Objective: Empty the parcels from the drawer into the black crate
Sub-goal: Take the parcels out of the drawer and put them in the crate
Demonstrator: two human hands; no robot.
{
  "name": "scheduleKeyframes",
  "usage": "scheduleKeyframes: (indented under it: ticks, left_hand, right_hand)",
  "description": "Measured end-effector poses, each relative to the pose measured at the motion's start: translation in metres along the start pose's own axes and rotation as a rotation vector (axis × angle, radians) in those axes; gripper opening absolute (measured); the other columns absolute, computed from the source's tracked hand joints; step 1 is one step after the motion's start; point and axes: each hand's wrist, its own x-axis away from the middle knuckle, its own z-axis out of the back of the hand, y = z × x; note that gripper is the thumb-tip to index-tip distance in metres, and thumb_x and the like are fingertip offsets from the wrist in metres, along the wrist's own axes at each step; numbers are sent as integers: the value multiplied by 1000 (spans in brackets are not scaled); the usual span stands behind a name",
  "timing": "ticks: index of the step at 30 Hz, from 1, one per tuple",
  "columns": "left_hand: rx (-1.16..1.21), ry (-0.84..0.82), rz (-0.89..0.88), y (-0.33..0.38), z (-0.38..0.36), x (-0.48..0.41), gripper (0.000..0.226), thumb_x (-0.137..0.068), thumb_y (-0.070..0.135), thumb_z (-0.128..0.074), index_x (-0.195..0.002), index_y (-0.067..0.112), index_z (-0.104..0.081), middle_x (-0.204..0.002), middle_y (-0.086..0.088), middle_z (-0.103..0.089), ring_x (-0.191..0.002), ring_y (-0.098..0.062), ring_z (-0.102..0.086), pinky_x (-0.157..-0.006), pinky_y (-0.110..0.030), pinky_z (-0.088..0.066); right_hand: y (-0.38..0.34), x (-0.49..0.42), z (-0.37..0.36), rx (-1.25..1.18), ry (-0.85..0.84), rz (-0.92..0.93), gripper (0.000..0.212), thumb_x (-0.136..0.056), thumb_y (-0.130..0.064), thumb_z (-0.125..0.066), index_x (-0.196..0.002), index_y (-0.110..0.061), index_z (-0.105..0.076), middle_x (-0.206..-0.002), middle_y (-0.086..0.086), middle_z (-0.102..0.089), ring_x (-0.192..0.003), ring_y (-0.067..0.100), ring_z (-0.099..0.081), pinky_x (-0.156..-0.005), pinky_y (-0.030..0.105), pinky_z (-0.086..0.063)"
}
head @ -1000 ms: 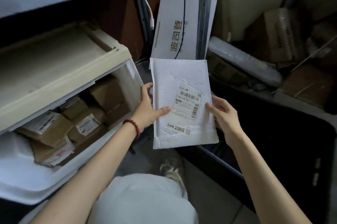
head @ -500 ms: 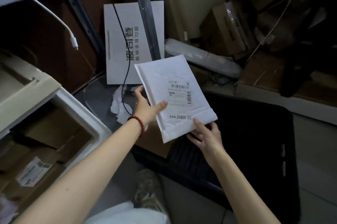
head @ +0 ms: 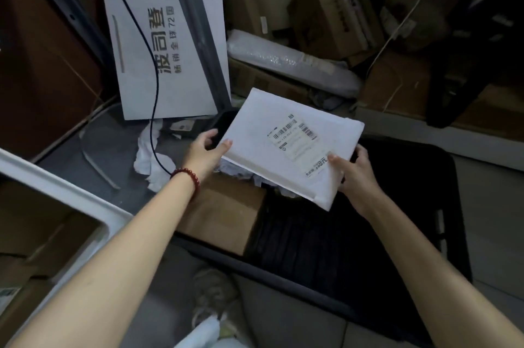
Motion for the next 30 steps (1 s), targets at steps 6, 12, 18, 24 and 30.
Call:
scheduleKeyframes:
  ticks: [6, 12, 18, 24, 30]
  left_hand:
    - [-703, -70, -185, -7, -29, -27, 48, -94, 41, -52, -139, 28, -44, -144, -8, -41, -135, -29, -29, -106, -35, -26]
    - [-989, -114, -255, -21, -49, -39, 55, -91, 51, -48, -142, 36, -35, -152, -2, -29, -131, -35, -33, -103, -46, -32]
    - [-997, -287, -130, -44, -67, -75, 74, -88, 60, -50, -150, 35, -19, -159, -8, -11, -139, -38, -26, -108, -50, -33]
    - [-937, -372, -24, -61, -76, -105, 87, -84, 65, -53, -152, 34, -9, -158, -14, -10, -141, -40, -21, -113, -49, -27]
    - [-1037, -378, -65, -68, -80, -116, 92, -81, 69, -51, -153, 32, -6, -155, -16, -19, -137, -44, -24, -108, -50, -30]
  right_hand:
    - [8, -34, -7, 53, -63, -31, 43, -93, -8, -59, -127, -24, -36, -114, 0, -63, -91, 16, -66, -67, 39, -55]
    - [30, -50, -31, 133, -87, -102, 51, -94, -5, -57, -138, -14, -34, -123, 10, -61, -99, 24, -65, -67, 34, -55]
    - [61, -71, -53, 310, 0, -72, 54, -92, -12, -62, -134, -17, -28, -127, 15, -57, -110, 31, -62, -95, 51, -51]
    - [88, -86, -54, 490, 183, -92, 36, -91, -20, -64, -111, -19, -34, -121, 11, -57, -100, 23, -59, -83, 35, -50]
    - [98, -94, -60, 836, 248, 139, 63, -85, -12, -69, -139, -14, -36, -143, 10, -34, -126, 29, -44, -103, 36, -37]
